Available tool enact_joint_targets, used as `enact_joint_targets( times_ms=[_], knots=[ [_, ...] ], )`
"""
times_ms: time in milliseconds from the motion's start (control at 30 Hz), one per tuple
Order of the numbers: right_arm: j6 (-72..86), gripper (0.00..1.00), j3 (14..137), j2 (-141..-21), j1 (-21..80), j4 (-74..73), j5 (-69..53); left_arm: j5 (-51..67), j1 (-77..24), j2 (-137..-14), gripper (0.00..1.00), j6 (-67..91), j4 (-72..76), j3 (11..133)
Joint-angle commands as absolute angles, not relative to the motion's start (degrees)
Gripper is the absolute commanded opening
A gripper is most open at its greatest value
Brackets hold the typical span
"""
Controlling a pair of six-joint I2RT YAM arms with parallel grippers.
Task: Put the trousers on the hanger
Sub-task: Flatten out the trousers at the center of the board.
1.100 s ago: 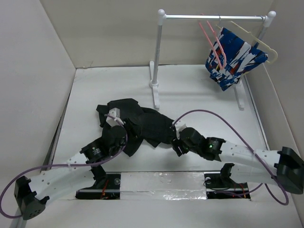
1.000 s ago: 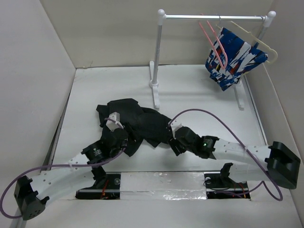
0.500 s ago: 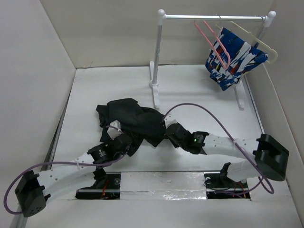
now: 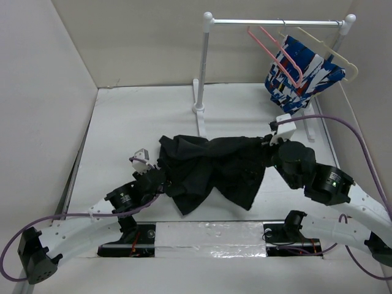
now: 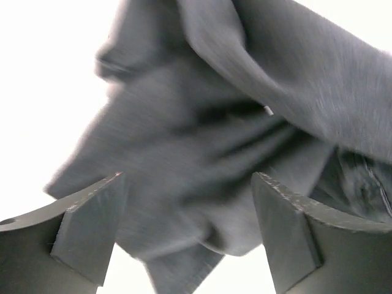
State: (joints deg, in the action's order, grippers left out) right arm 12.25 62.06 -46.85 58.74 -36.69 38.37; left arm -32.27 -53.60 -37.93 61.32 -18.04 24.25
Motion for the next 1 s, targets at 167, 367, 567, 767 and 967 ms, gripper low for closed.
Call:
enact_joint_targets(
  times_ms=[167,367,567,767,967],
  knots=[
    [9.06,0.00,67.50,-44.83,49.84,-41.23,40.00,-29.03,-53.09,-37.61,0.81,59.24,-17.06,23.73],
    [6.59,0.00,65.31,-43.86,43.69,-38.16,34.72,-20.51,-53.09,-40.17,0.78,55.74,-10.40,19.52],
    [4.92,0.00,63.99,-44.03,40.34,-36.21,29.10,-23.90,-50.81,-47.61,0.68,55.20,-4.32,18.54],
    [3.17,0.00,64.06,-43.94,39.73,-35.41,23.30,-21.19,-37.57,-54.48,0.13,48.00,12.13,21.61],
    [0.62,0.00,70.56,-46.84,47.18,-39.45,15.39,-23.29,-24.54,-51.43,0.00,40.17,0.54,39.89]
  ],
)
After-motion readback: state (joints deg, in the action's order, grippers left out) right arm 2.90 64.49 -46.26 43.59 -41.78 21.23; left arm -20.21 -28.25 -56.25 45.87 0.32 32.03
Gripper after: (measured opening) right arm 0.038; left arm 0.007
